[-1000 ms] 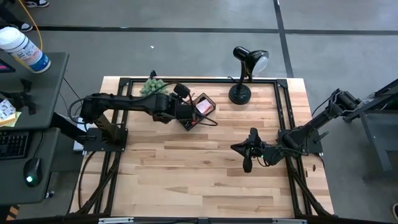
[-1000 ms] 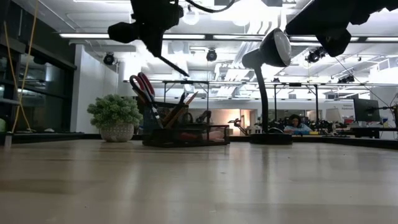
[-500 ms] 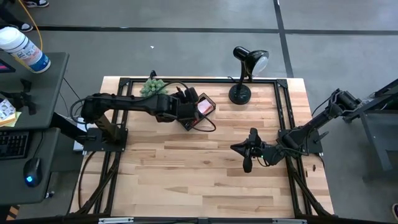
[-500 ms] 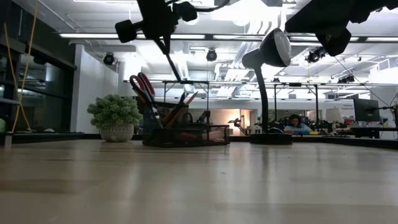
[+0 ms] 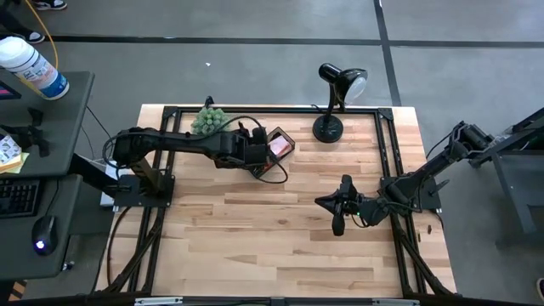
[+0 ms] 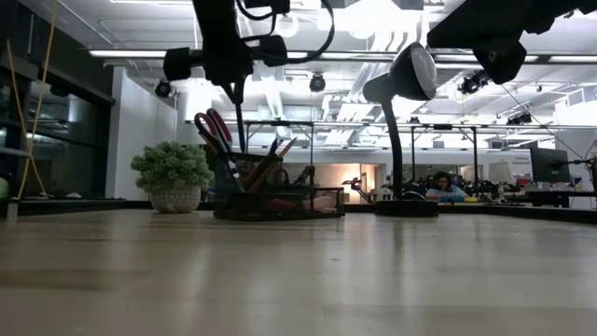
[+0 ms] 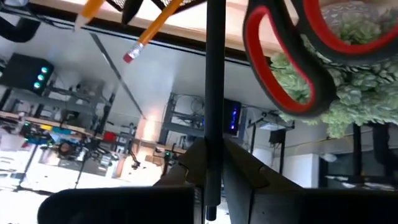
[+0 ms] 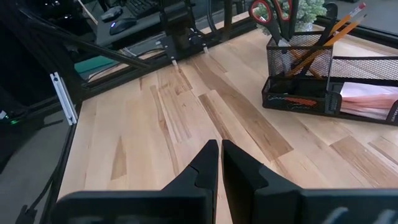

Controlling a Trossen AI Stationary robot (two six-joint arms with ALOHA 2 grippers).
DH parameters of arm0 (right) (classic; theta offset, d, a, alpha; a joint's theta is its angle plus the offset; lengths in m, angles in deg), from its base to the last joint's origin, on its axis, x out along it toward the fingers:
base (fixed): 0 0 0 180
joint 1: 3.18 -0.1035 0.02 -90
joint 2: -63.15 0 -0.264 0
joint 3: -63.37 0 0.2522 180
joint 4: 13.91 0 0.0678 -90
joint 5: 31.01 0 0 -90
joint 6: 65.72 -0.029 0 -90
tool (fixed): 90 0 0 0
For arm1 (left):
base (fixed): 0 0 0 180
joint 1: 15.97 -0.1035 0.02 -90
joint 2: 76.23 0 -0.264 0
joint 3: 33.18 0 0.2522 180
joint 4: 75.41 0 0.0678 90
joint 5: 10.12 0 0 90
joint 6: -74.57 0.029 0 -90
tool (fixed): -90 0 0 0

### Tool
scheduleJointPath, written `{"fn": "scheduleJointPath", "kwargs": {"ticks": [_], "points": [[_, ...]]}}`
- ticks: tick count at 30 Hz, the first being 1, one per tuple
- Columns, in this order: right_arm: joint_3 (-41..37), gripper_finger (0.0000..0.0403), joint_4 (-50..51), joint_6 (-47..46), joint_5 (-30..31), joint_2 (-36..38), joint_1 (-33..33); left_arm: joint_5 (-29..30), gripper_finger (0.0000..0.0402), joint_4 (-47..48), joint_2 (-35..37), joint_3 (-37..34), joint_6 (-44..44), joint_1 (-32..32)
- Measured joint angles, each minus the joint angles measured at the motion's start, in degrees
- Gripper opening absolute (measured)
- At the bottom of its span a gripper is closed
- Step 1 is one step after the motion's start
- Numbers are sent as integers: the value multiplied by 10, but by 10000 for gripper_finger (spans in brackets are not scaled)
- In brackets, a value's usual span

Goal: Pick and place office supplies into organizer
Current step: Put the black pen into the black desk organizer

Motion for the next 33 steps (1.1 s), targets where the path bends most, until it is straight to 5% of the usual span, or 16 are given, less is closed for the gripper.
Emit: {"fn": "scheduleJointPath", "kwargs": {"ticks": [24, 33], "points": [[0, 13, -17, -2, 0, 0, 0, -21, 17, -106, -5, -71, 95, -9], [0, 13, -17, -10, 2, 0, 0, -76, 24, -117, -10, -70, 95, -11]]}}
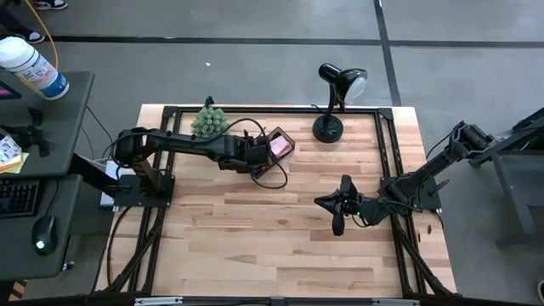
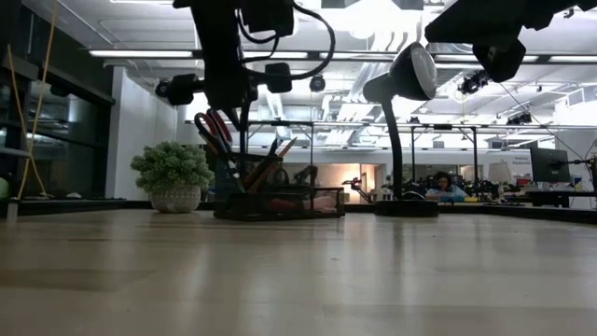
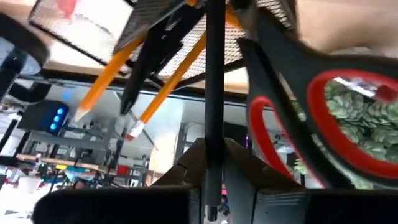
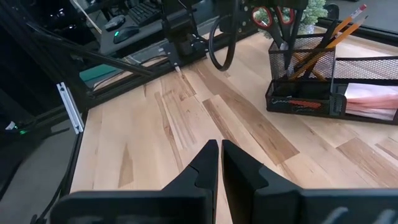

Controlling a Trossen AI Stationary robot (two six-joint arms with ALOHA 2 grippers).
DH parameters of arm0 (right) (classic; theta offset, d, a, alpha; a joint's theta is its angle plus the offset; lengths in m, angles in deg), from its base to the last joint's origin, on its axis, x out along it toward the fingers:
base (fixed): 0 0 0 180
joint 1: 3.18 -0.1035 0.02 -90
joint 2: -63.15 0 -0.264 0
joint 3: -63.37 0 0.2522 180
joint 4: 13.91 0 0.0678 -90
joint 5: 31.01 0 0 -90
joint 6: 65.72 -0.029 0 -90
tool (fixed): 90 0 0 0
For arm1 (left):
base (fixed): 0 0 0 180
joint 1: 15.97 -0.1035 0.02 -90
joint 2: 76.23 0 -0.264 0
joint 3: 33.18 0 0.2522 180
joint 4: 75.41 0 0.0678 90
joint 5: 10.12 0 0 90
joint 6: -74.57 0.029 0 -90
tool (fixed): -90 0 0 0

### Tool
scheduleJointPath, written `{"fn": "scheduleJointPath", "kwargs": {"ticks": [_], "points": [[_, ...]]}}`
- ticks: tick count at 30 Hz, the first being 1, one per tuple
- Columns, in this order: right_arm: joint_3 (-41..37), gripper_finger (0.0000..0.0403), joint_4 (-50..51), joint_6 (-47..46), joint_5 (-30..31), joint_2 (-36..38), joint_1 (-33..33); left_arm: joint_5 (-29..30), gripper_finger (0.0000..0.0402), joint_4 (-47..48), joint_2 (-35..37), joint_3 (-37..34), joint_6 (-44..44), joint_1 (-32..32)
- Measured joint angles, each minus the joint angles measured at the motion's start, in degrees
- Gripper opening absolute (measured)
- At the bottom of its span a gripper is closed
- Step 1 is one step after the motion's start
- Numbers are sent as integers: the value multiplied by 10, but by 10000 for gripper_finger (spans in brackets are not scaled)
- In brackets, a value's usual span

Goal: Pick and place office supplies into organizer
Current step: Put the black pen into the black desk organizer, then return to Home Position

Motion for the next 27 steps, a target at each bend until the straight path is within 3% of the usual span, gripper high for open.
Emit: {"fn": "scheduleJointPath", "kwargs": {"ticks": [8, 17, 22, 27], "points": [[0, 13, 0, 0, 0, 0, 0, -31, 89, -4, 0, 0, 0, 0], [0, 13, 1, 0, 0, 0, 0, -3, 152, -10, 0, 0, -37, 0], [0, 13, 7, 0, 2, 0, 0, 47, 157, -21, 0, 8, -127, 0], [0, 13, 9, 0, 0, 0, 0, 31, 141, -16, 1, 40, -259, 8]]}}
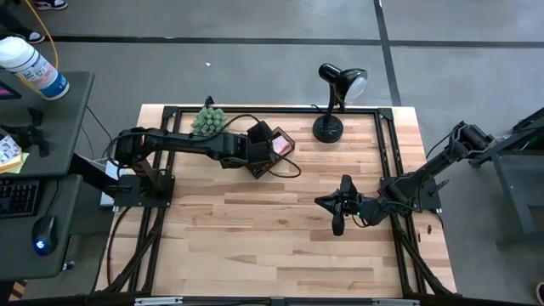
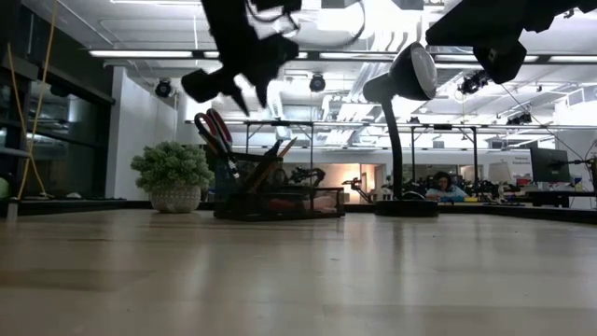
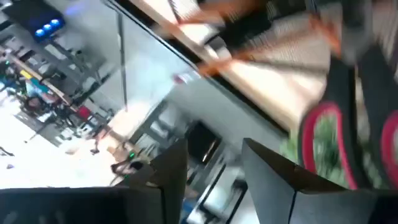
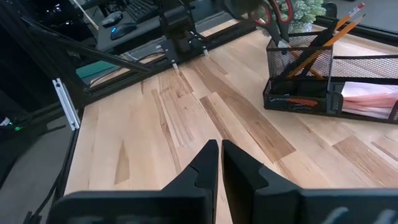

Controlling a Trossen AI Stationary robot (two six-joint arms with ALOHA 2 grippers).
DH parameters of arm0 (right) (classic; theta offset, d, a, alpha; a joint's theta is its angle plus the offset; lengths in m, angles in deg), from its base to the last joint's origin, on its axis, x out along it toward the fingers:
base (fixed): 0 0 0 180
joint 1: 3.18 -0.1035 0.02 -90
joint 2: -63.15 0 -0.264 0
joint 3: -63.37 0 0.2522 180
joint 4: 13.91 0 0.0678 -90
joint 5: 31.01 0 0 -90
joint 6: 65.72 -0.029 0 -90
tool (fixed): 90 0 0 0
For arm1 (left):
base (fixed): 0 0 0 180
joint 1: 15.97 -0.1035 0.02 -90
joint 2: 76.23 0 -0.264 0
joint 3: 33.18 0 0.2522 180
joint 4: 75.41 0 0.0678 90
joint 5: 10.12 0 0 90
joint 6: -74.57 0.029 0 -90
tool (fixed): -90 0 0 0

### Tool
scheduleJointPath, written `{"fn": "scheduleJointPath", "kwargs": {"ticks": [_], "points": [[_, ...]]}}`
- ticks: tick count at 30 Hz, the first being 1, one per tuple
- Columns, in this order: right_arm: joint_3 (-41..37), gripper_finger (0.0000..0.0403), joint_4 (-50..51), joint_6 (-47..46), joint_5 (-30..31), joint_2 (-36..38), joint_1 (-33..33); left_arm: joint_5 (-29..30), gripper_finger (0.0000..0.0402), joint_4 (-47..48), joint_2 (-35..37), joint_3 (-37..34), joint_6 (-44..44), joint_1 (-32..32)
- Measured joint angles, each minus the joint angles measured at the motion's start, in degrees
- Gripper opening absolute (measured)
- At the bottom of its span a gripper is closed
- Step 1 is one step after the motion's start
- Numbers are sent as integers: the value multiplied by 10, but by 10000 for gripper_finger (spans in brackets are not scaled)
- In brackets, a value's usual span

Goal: Pick and place office supplies into organizer
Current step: Return to Home Position

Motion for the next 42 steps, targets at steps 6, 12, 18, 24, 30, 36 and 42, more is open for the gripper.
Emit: {"fn": "scheduleJointPath", "kwargs": {"ticks": [6, 12, 18, 24, 30, 36, 42], "points": [[0, 13, 11, 0, 9, 0, 0, -120, 119, 0, 1, 64, -118, 32], [0, 13, 37, -14, 11, 0, 0, -256, 97, -23, 2, 94, -271, 64], [0, 13, 57, -30, 5, 0, 0, -282, 71, -78, 2, 76, -363, 116], [0, 13, 63, -30, 1, 0, 0, -329, 35, -131, 2, 40, -426, 160], [0, 13, 65, -29, 1, 0, 0, -388, 3, -245, 2, -8, -470, 186], [0, 13, 73, -30, 1, 0, 0, -420, 13, -350, 2, -51, -483, 199], [0, 13, 81, -30, 2, 0, 0, -466, 4, -480, 1, -123, -531, 193]]}}
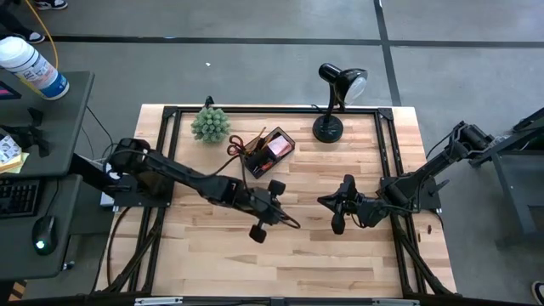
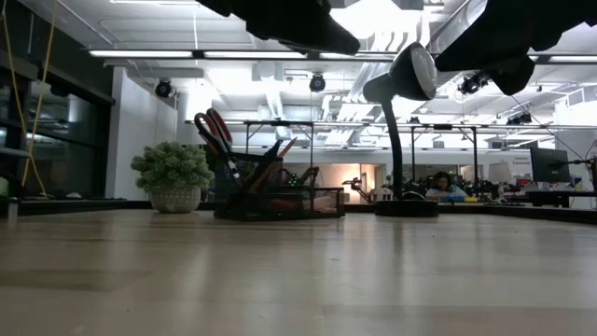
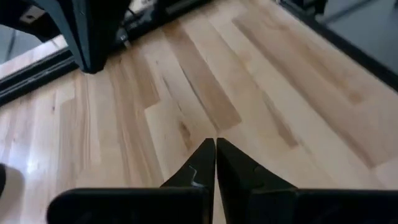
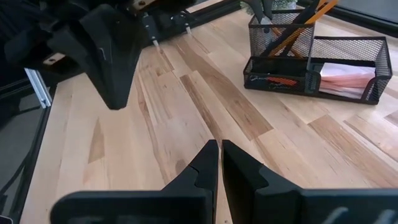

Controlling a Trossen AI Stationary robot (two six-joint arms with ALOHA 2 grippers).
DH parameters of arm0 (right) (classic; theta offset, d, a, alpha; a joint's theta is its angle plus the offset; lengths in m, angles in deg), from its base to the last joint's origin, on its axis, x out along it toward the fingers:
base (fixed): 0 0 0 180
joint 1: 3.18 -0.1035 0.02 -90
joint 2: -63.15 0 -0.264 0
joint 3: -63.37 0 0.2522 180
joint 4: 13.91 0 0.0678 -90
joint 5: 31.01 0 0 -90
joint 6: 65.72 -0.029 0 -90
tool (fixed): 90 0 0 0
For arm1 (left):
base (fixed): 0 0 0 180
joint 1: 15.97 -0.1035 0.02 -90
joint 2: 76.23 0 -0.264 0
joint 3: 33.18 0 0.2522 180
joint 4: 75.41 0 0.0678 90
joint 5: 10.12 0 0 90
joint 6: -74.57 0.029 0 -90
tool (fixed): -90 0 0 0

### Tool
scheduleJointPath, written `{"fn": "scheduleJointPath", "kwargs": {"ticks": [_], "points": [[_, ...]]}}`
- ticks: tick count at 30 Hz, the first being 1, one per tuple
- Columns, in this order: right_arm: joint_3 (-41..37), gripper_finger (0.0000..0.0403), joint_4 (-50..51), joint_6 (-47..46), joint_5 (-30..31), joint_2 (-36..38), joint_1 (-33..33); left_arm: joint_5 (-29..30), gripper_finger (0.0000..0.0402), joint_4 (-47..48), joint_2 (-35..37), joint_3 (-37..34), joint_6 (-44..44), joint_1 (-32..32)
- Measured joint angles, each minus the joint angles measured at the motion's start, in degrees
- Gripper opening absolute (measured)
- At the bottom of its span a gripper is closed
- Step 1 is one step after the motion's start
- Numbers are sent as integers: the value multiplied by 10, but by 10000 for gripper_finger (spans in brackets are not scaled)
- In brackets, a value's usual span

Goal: Pick and place office supplies into organizer
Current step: Return to Home Position

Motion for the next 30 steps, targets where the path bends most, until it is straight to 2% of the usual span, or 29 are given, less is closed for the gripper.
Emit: {"fn": "scheduleJointPath", "kwargs": {"ticks": [7, 13, 17, 25, 30], "points": [[0, 13, 0, 0, 0, 0, 0, -16, 2, -204, 0, -89, -35, 0], [0, 13, 1, 0, 0, 0, 0, 0, 1, -373, 18, -181, -60, -9], [0, 13, 2, 0, -1, 0, 0, 19, 1, -384, 73, -247, -64, -34], [0, 13, 2, 0, -6, 0, 11, 51, 1, -401, 228, -371, -32, -95], [0, 13, 1, 0, -7, 0, 26, 52, 0, -463, 311, -457, -34, -128]]}}
